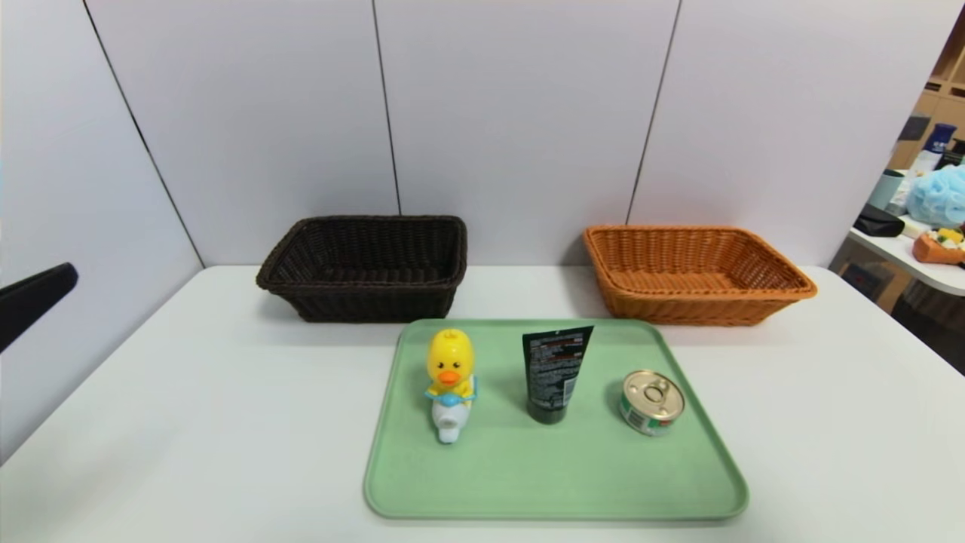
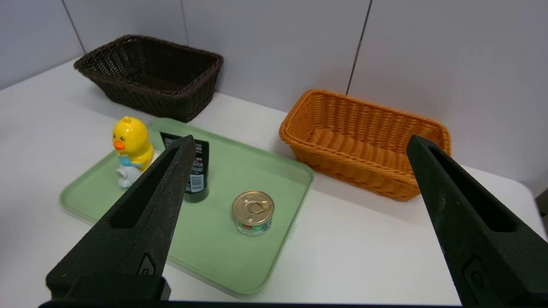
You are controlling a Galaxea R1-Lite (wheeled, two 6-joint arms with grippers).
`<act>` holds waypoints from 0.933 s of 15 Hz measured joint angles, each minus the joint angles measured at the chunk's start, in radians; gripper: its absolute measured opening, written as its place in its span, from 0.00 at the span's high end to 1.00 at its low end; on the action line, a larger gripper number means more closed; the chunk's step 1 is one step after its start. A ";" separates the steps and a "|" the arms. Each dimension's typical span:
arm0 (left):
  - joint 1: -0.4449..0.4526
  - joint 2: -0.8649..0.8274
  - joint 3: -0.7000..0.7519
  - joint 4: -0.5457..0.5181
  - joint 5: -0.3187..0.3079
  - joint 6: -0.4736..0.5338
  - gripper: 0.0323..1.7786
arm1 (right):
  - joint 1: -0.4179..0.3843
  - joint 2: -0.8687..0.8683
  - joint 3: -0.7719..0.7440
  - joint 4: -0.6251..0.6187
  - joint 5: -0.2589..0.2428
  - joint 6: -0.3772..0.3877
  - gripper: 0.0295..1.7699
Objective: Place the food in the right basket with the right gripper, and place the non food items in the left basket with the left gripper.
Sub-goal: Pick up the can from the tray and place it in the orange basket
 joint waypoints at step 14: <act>-0.080 0.340 0.140 -0.256 -0.057 -0.012 0.05 | 0.221 0.478 0.421 -0.388 0.016 0.007 0.04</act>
